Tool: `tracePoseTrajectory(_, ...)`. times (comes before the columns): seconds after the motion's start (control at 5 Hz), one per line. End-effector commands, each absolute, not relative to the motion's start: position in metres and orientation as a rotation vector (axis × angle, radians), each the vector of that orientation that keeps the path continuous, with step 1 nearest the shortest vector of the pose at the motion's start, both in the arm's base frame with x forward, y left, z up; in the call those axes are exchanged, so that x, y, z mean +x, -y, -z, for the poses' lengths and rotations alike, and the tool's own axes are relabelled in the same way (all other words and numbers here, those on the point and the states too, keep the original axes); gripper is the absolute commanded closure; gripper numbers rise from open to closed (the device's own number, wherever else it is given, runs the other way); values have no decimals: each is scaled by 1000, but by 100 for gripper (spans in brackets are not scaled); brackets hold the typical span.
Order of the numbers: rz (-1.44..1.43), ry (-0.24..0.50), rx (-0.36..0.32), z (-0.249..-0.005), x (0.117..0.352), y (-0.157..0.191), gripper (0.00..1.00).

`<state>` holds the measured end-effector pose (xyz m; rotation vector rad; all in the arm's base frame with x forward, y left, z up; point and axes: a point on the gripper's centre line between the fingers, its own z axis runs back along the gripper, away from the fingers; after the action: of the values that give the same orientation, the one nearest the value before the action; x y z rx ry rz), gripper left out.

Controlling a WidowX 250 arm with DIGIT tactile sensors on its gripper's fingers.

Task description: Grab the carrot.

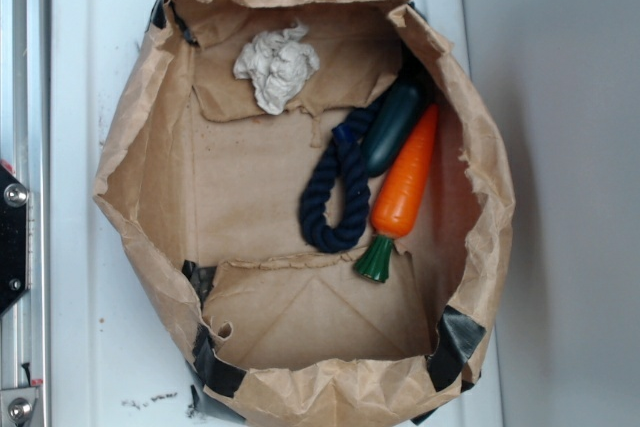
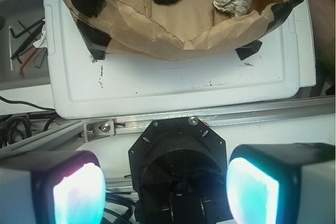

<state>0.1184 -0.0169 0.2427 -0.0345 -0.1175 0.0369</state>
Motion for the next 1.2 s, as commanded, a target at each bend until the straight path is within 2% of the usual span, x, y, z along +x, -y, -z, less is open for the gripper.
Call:
tracePoseTrajectory(0.0,-37,118,-34,-243,118,17,0)
tracePoseTrajectory(0.2,-179,178,-7,-231,168,17,0)
tracePoseTrajectory(0.4,-260,177,8,-214,218,11,0)
tracePoseTrajectory(0.6,-364,243,-11,-203,242,2,0)
tracePoseTrajectory(0.8,-530,362,-62,-182,267,-9,0)
tracePoseTrajectory(1.0,-671,394,-70,-167,281,-25,0)
